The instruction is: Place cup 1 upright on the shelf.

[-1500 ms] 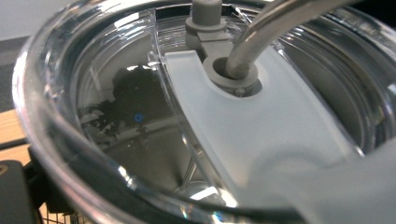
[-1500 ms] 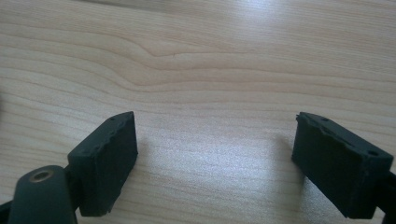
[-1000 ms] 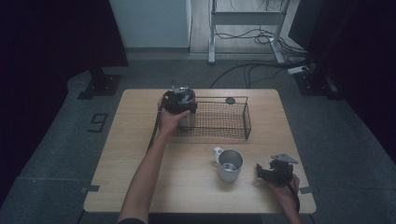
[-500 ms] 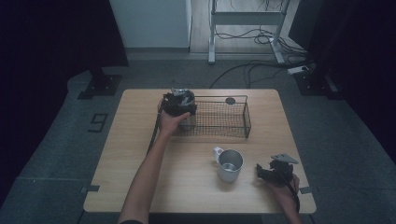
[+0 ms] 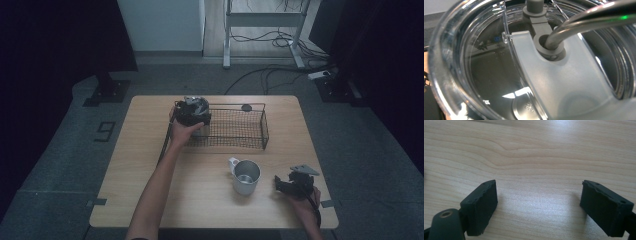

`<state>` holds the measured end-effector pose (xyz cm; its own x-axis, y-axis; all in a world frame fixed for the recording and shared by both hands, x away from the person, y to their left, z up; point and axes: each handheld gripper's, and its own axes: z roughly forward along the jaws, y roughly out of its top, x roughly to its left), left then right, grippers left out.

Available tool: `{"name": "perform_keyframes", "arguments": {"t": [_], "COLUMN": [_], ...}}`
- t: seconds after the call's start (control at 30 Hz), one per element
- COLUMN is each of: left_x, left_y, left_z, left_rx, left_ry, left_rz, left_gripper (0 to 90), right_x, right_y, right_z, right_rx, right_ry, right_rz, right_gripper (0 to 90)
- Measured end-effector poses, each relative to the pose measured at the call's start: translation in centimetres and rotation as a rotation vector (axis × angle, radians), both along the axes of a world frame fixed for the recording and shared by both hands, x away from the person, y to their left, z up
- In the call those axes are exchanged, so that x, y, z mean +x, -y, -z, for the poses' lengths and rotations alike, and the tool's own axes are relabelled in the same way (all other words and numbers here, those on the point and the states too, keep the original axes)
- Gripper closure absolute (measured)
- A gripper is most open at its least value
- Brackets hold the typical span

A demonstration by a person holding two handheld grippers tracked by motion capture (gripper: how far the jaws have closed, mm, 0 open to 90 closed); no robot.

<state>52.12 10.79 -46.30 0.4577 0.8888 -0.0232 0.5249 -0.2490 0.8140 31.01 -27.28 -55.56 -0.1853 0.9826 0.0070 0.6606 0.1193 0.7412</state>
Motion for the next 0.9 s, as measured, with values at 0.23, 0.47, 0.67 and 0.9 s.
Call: {"name": "perform_keyframes", "arguments": {"t": [0.23,0.47,0.67,0.9], "left_x": [-0.4,-1.3,-2.5,-3.9], "left_y": [-0.1,-0.6,-1.6,-3.1], "left_z": [-0.2,-0.9,-1.5,-1.7], "left_rx": [-0.020,-0.040,-0.051,-0.061], "left_ry": [0.017,0.043,0.056,0.052], "left_rz": [-0.007,-0.009,-0.002,-0.014], "left_gripper": [2.4,1.4,0.8,0.8], "right_x": [0.0,0.0,0.0,0.0], "right_y": [0.0,0.0,0.0,0.0], "right_z": [0.0,0.0,0.0,0.0], "right_rx": [0.000,0.000,0.001,0.001], "right_ry": [0.000,0.000,0.001,-0.001], "right_rz": [0.000,0.000,0.000,0.000], "right_gripper": [13.9,13.9,13.9,13.9]}}
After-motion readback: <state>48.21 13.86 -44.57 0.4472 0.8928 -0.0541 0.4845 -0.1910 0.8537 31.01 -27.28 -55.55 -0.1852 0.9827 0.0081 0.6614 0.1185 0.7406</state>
